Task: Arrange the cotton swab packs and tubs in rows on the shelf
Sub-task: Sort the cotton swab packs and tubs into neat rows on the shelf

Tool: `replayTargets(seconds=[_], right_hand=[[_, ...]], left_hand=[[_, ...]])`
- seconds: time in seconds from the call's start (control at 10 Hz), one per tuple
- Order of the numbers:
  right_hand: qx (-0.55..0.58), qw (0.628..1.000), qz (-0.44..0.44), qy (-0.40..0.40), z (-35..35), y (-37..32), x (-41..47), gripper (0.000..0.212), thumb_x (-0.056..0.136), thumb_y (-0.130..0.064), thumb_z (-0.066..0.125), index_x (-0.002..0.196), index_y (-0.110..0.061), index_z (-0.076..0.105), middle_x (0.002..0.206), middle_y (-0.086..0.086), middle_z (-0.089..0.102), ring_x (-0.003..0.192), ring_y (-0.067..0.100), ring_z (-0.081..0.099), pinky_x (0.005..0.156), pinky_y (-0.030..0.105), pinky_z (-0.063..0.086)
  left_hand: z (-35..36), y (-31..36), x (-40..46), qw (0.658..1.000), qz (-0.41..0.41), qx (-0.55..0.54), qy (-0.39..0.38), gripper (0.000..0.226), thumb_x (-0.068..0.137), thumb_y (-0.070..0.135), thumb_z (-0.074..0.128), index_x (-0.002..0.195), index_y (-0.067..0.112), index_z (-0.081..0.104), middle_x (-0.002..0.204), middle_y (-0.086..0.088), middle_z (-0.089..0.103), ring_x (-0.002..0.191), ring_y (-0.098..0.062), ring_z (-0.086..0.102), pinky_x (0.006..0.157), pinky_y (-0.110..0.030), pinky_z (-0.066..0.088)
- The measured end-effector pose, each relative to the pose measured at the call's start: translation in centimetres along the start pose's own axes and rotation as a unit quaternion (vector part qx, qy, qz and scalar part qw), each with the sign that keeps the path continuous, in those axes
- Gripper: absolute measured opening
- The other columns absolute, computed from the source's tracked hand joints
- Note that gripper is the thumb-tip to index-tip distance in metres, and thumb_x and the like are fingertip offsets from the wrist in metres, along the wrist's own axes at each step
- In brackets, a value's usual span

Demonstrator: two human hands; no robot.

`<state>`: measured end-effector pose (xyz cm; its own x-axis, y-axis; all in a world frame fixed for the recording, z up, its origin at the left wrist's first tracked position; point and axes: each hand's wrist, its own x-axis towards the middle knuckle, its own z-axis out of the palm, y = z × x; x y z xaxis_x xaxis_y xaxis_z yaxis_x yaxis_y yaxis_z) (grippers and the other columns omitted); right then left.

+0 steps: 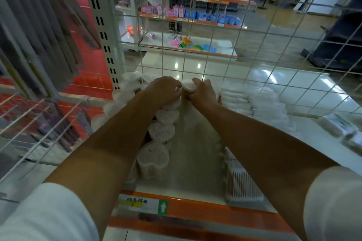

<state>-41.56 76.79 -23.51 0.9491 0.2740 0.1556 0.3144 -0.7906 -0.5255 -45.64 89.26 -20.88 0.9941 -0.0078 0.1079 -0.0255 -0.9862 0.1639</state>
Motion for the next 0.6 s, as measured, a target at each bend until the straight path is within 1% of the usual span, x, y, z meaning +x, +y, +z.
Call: replayTargets(seconds=[0.1,0.2,0.3,0.4,0.5,0.6], right_hand=[[-0.004,1.000,0.006,-0.004,0.3,-0.2,0.2,0.049,0.088,-0.026,0.058,0.132,-0.012,0.042,0.124,0.016,0.040,0.107,0.033,0.051,0.086,0.037,0.044],[-0.019,1.000,0.001,0.002,0.7,-0.3,0.2,0.047,0.090,-0.024,0.056,0.132,-0.012,0.040,0.123,0.016,0.039,0.105,0.032,0.053,0.084,0.035,0.045],[-0.070,0.998,-0.004,-0.001,0.8,-0.5,0.0,0.049,0.091,-0.023,0.055,0.134,-0.012,0.035,0.125,0.016,0.039,0.107,0.032,0.052,0.085,0.036,0.047],[-0.198,0.980,-0.020,-0.015,0.3,-0.9,-0.3,0.062,0.092,-0.027,0.052,0.143,-0.013,0.019,0.135,0.018,0.034,0.116,0.032,0.045,0.091,0.040,0.042],[-0.253,0.966,-0.037,-0.021,-1.0,-1.3,-0.5,0.068,0.091,-0.032,0.052,0.145,-0.013,0.016,0.140,0.018,0.032,0.122,0.032,0.039,0.093,0.041,0.038],[-0.260,0.963,-0.065,-0.013,-2.7,-1.0,-1.3,0.059,0.092,-0.037,0.048,0.141,-0.011,0.026,0.139,0.017,0.034,0.124,0.032,0.038,0.096,0.041,0.036]], left_hand=[[0.1,-0.1,0.1,1.000,0.002,-0.001,0.004,0.030,0.095,0.025,0.041,0.116,0.012,0.058,0.116,-0.010,0.059,0.106,-0.027,0.053,0.086,-0.033,0.040],[0.3,-0.1,0.2,1.000,0.004,-0.003,0.010,0.031,0.095,0.025,0.040,0.117,0.011,0.057,0.116,-0.011,0.059,0.107,-0.027,0.053,0.087,-0.034,0.040],[0.0,0.0,-0.2,1.000,-0.009,-0.011,0.013,0.031,0.095,0.026,0.043,0.117,0.011,0.057,0.098,-0.003,0.059,0.106,-0.026,0.054,0.088,-0.033,0.041],[-0.2,-0.3,-0.8,0.990,0.075,0.076,0.093,0.031,0.087,0.026,0.063,0.113,0.009,0.061,0.099,-0.002,0.062,0.098,-0.021,0.062,0.083,-0.029,0.048],[-0.9,0.6,-1.1,0.999,0.027,0.034,0.022,0.054,0.094,0.027,0.051,0.140,0.007,0.032,0.140,-0.015,0.044,0.127,-0.026,0.044,0.103,-0.031,0.032],[-1.6,2.0,-1.1,0.999,0.023,0.021,0.033,0.059,0.095,0.028,0.049,0.144,0.009,0.023,0.147,-0.012,0.035,0.134,-0.025,0.034,0.107,-0.034,0.027]])
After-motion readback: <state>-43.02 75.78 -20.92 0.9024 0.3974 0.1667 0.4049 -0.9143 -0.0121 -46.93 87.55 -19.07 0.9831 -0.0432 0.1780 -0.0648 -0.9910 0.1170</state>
